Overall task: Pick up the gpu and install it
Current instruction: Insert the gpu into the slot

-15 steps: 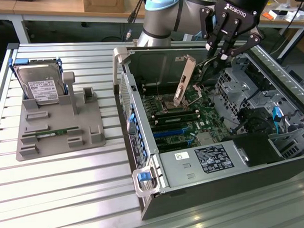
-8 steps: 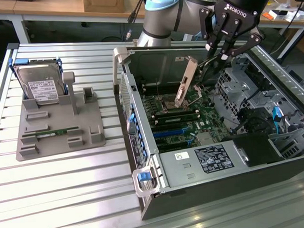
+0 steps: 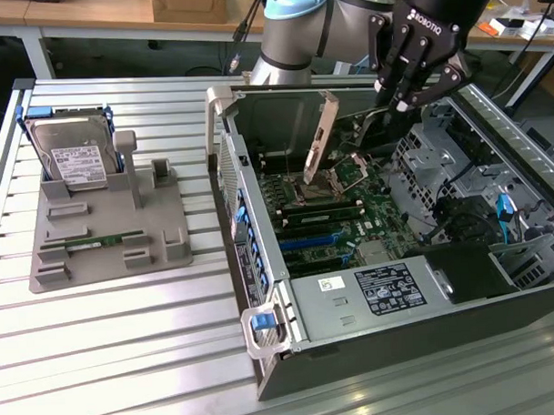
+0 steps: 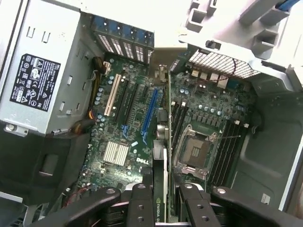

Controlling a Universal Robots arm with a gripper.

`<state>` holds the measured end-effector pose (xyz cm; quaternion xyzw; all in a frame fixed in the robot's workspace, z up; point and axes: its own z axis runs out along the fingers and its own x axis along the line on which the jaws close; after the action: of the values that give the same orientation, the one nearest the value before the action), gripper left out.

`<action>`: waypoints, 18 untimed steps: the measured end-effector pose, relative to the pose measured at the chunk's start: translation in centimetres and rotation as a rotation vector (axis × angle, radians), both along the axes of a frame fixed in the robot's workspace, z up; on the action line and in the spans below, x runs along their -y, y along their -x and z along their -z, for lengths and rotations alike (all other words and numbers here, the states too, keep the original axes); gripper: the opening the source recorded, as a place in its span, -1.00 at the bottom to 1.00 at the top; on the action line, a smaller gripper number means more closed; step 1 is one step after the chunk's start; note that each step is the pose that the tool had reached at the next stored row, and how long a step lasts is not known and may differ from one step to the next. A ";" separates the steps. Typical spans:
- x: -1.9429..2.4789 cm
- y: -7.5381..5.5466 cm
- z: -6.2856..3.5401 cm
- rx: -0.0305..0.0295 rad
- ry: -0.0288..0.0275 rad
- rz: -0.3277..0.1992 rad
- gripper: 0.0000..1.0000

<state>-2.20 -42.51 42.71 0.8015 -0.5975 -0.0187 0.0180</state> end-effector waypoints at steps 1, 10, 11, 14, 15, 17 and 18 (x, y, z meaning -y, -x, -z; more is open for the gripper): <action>0.00 0.0 0.05 0.0000 0.0000 0.027 -0.47; 0.06 0.0 0.53 0.0000 -0.0002 0.239 -0.47; 0.07 0.0 0.61 0.0000 0.0002 0.260 -0.47; 0.17 0.0 0.75 0.0000 0.0000 0.263 -0.47; 0.22 0.0 0.79 0.0001 -0.0003 0.263 -0.47; 0.27 0.0 0.82 0.0000 -0.0001 0.263 -0.47; 0.30 0.0 0.84 -0.0001 0.0001 0.263 -0.47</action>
<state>-2.20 -42.81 41.87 0.7162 -0.6974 -0.0209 0.0154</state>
